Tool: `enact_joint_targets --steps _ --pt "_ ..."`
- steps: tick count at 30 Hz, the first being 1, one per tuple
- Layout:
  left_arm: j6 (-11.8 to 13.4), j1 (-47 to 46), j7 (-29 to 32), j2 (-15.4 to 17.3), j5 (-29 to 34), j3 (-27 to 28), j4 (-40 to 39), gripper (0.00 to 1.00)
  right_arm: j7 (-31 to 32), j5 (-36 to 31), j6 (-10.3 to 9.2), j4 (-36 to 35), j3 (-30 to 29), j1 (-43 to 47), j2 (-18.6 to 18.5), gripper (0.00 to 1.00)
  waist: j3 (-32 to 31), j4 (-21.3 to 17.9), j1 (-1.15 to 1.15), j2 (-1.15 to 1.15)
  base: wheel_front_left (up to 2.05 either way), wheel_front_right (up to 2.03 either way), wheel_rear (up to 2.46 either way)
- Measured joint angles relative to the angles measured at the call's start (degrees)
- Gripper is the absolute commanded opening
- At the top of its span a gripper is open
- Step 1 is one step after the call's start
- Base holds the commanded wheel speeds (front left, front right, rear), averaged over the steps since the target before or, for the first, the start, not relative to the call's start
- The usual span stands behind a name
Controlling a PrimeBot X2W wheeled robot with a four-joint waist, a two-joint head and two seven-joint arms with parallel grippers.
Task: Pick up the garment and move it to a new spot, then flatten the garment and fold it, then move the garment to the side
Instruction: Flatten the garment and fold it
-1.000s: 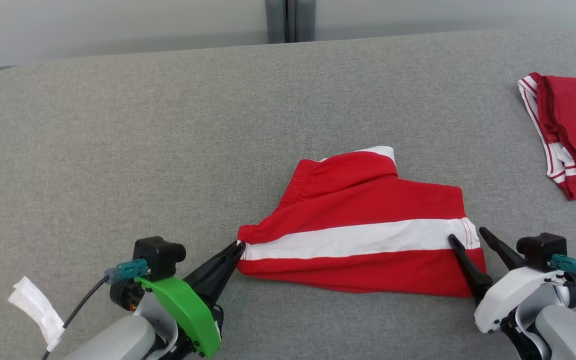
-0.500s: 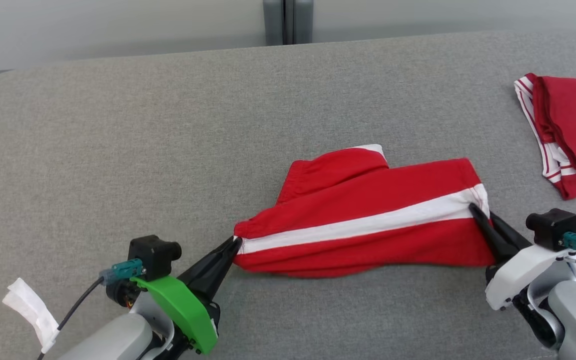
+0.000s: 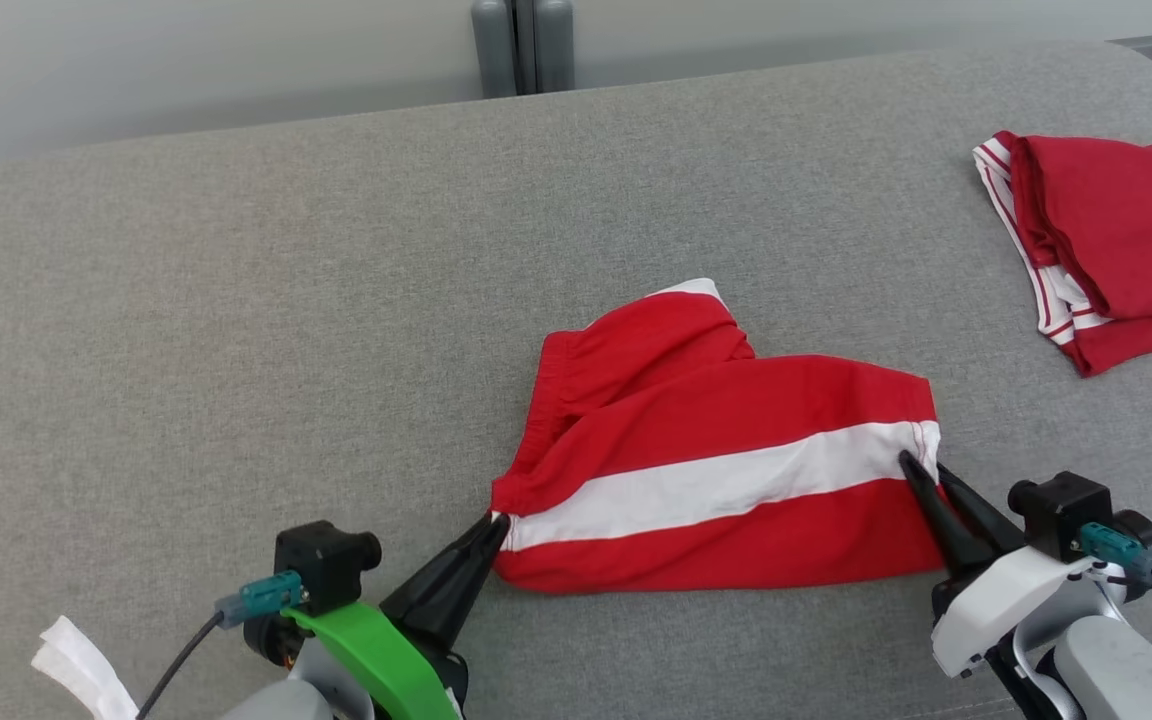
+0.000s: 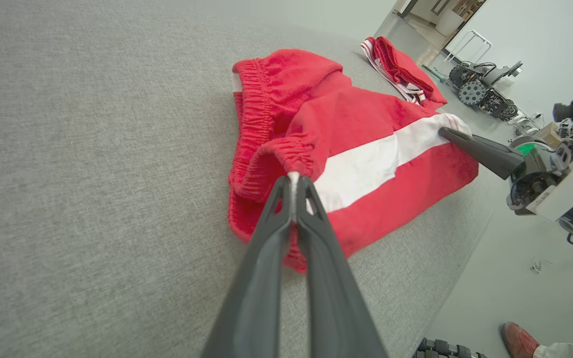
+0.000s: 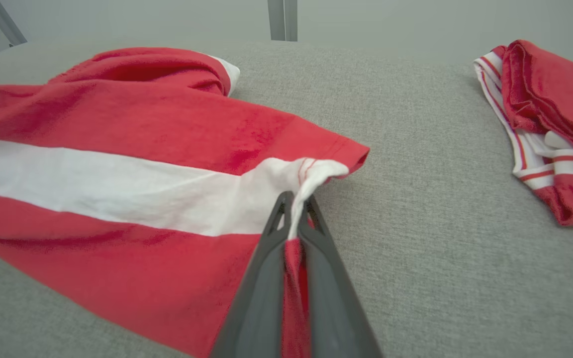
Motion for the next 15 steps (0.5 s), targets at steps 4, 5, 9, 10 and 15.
enact_joint_targets --steps 4,5,9,10,15 --pt "0.0 1.4 0.0 -1.0 0.0 -0.7 1.1 0.0 0.0 -0.1 0.0 0.4 0.2 0.0 2.3 1.0 0.9 0.1 0.0 0.0 0.0 0.0 0.0" --pt "0.1 1.5 0.0 -1.1 0.1 -0.9 1.4 0.0 0.0 -0.3 0.0 0.4 -0.1 0.0 2.7 1.0 1.1 0.1 0.0 0.0 0.0 0.0 0.0" --pt "0.1 1.5 -0.1 -1.5 0.3 -1.0 2.0 0.0 0.0 -1.9 0.0 0.8 -1.8 0.8 3.9 1.0 1.2 0.2 0.0 0.0 0.0 0.0 0.0" --pt "0.1 1.6 -0.1 -1.5 0.4 -1.1 2.2 0.0 0.0 -2.5 0.0 0.8 -2.3 1.2 4.3 1.0 1.1 0.2 0.0 0.0 0.0 0.0 0.0" --pt "0.3 2.1 -0.3 -1.6 0.5 -1.1 2.6 0.0 0.0 -5.0 0.0 -0.6 -5.3 3.2 5.3 1.0 0.5 0.1 0.0 0.0 0.0 0.0 0.0"
